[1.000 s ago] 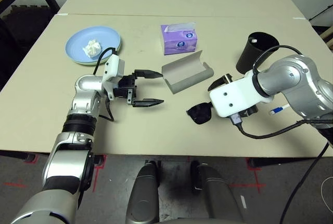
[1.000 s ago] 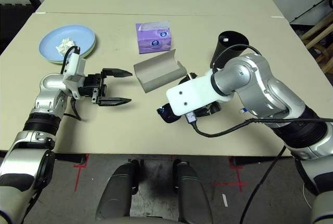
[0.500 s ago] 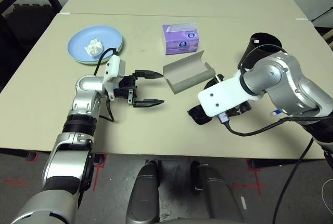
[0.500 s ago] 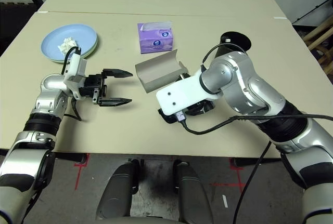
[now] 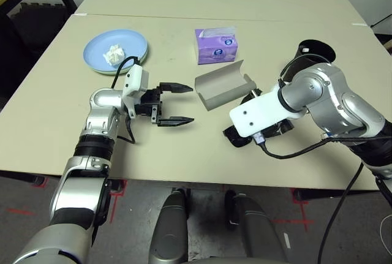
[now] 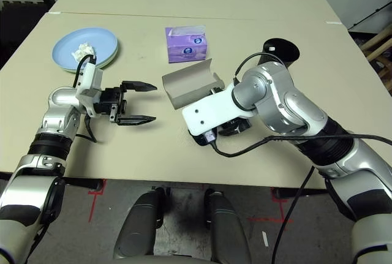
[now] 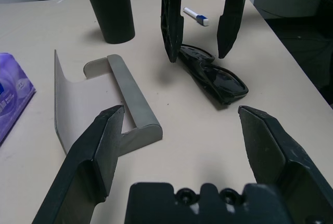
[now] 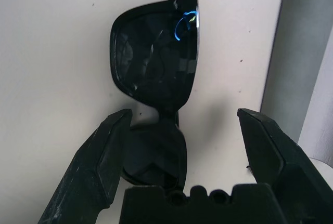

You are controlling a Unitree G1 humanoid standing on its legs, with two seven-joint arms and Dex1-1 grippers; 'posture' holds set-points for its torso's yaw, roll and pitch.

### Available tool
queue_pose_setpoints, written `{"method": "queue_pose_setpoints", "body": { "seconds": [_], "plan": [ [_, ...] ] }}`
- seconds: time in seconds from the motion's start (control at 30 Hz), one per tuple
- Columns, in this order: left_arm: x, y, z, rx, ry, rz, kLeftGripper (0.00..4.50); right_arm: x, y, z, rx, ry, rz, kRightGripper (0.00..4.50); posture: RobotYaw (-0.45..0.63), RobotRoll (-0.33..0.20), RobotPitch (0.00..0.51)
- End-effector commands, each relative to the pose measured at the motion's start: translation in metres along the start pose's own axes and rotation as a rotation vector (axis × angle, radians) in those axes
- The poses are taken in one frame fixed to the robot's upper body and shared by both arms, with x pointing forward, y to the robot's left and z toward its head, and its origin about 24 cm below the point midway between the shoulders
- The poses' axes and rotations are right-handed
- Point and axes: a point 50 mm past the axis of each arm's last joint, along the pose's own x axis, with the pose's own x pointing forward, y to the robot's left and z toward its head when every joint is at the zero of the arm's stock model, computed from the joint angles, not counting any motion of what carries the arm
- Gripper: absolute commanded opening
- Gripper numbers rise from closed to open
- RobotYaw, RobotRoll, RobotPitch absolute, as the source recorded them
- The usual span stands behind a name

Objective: Organize and tidy the items on the table.

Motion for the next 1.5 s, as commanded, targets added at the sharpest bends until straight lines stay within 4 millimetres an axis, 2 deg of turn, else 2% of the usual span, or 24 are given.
{"method": "queue_pose_setpoints", "body": {
  "seconds": [0.03,0.4,1.47,1.5],
  "plan": [
    [0.0025,-0.0037,-0.0004,0.000,0.000,-0.028,4.45,0.0060,0.0061,-0.0038,-0.006,0.016,0.036,4.50,0.17,0.000,0.218],
    [0.0019,-0.0039,-0.0002,-0.007,0.004,-0.033,4.45,0.0136,0.0085,-0.0068,0.000,0.019,0.044,4.50,0.17,0.000,0.219],
    [0.0012,-0.0061,-0.0010,-0.009,0.016,-0.037,4.45,0.0156,0.0004,-0.0035,-0.011,0.011,0.019,4.50,0.18,0.000,0.210],
    [0.0012,-0.0062,-0.0010,-0.009,0.016,-0.037,4.49,0.0155,0.0003,-0.0033,-0.012,0.011,0.019,4.32,0.18,0.000,0.210]
  ]
}}
